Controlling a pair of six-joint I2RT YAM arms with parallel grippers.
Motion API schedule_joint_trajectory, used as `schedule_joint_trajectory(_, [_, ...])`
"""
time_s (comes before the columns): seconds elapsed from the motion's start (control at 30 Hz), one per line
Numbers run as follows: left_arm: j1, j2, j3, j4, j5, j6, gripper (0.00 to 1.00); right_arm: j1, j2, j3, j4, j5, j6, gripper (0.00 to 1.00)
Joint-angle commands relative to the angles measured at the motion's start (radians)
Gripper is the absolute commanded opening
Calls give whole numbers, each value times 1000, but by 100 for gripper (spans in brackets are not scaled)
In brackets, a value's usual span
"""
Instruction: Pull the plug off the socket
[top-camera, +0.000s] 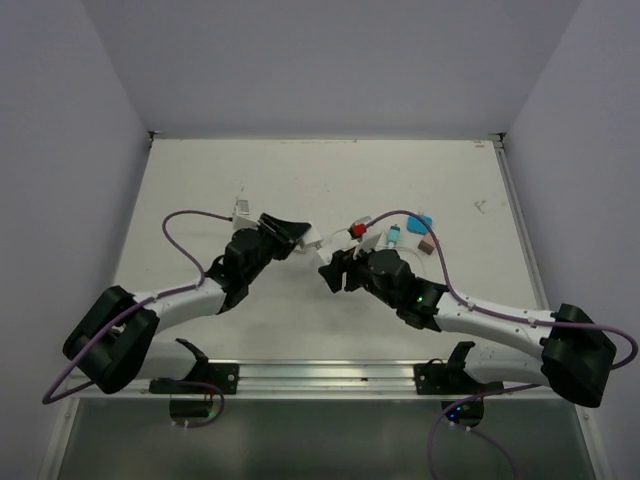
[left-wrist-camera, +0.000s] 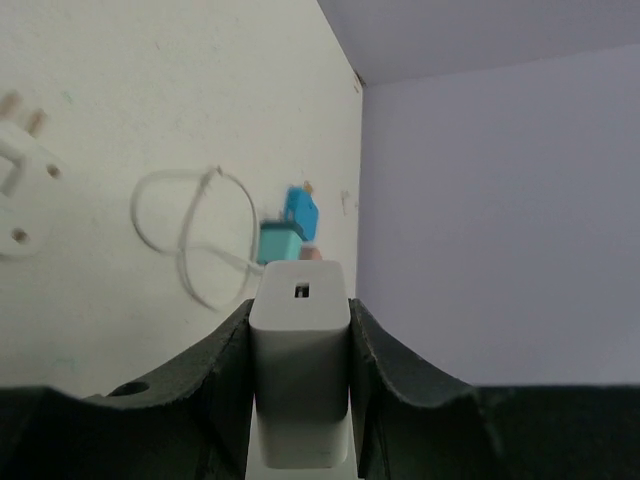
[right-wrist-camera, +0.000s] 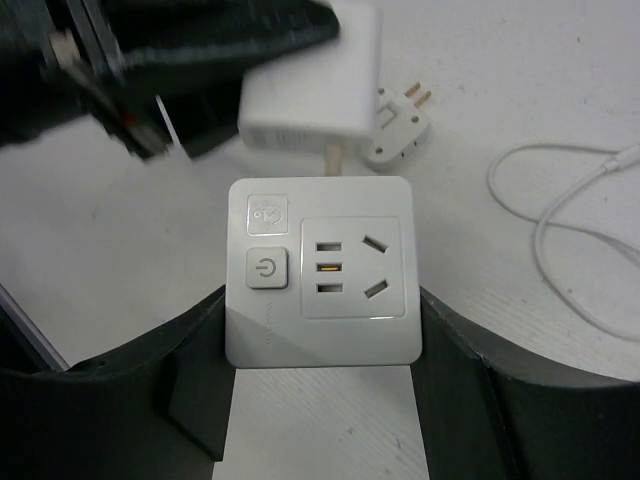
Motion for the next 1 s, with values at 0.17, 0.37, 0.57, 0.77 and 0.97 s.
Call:
schedule_joint_trajectory(0.17, [111,-151,-66,3,-274,205,27,23,-96,-24,-264,42,-127,0])
schedule_joint_trajectory(0.37, [157,-223,-116,-37,-251,225,19,23,-90,-10,-280,34,-135,0])
schedule_joint_trajectory(0.57, [287,-118,-126,42,-81,280,24,20,-99,8,-355,51,-146,0])
schedule_joint_trajectory(0.77, [388,86,-35,101,136,329,27,15,-113,-1,-369,43,-136,0])
schedule_joint_trajectory(0.97, [422,269,41,159,275,335,32,12,-133,-1,-384,65,-139,0])
